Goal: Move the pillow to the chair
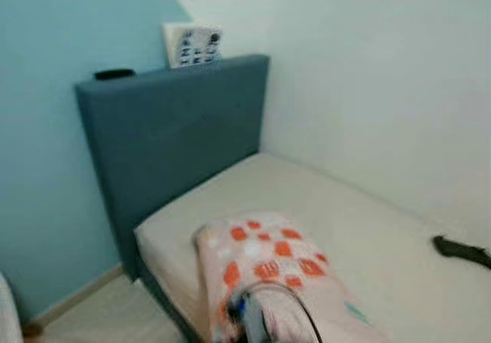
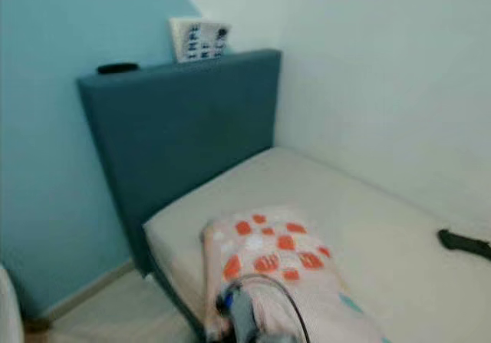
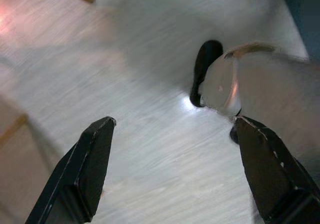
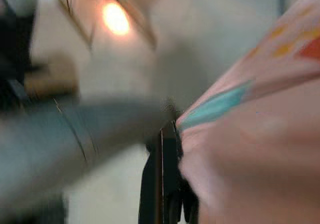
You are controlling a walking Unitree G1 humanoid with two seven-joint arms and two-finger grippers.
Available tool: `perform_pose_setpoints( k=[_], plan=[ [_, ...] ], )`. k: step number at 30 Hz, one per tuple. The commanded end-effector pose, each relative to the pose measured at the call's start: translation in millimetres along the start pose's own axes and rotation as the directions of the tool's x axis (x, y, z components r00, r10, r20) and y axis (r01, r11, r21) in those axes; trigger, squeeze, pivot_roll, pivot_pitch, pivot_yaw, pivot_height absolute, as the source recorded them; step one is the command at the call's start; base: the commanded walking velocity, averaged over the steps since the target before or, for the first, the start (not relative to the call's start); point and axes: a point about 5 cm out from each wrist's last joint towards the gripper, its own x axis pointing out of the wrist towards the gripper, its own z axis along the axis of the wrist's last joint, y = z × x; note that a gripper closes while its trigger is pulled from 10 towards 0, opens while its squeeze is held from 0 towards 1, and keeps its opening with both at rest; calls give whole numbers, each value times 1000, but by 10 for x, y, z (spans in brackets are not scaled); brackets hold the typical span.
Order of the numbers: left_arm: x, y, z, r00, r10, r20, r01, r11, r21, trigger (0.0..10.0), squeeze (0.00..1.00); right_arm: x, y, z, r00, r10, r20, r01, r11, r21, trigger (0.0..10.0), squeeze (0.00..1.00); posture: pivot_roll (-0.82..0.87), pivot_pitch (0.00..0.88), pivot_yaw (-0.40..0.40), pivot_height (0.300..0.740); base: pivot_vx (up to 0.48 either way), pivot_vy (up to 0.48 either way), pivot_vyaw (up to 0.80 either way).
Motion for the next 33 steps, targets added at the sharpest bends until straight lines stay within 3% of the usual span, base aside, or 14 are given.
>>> perform_pose_setpoints(
  k=[1, 10, 11, 18, 22, 29, 33],
  plan=[
    [-16, -59, -112, 999, -19, -36, 19, 1000, -2, 10000, 0, 20, -2, 126, 1000, 2, 11, -2, 999, -49, 10000, 0, 132, 34, -119, 740, 0, 0, 788],
    [-17, -60, -119, 999, -20, -39, 20, 1000, 6, 10000, 0, -82, -103, -183, 991, -104, -88, 102, 994, -28, 10000, 0, 127, 33, -115, 740, 0, 0, 788],
    [-17, -62, -119, 999, -20, -39, 20, 1000, 9, 10000, 0, -136, -146, -313, 981, -153, -116, 157, 987, 24, 10000, 0, 133, 35, -117, 740, 0, 0, 788],
    [-18, -66, -120, 999, -23, -35, 23, 1000, 1, 10000, 0, -186, -166, -445, 976, -183, -119, 200, 968, 152, 10000, 0, 137, 37, -118, 740, 0, 0, 788],
    [-18, -74, -119, 999, -29, -32, 29, 1000, -2, 10000, 0, -175, -118, -518, 977, -167, -134, 189, 968, 165, 10000, 0, 140, 37, -118, 740, 0, 0, 788],
    [-17, -83, -112, 999, -35, -31, 35, 999, 6, 10000, 0, -159, -104, -496, 979, -155, -132, 173, 974, 143, 10000, 0, 139, 40, -117, 740, 0, 0, 788],
    [-17, -84, -115, 999, -39, -31, 39, 999, 9, 10000, 0, -95, -117, -202, 991, -132, -17, 133, 982, 137, 10000, 0, 141, 44, -116, 740, 0, 0, 788]
  ],
)
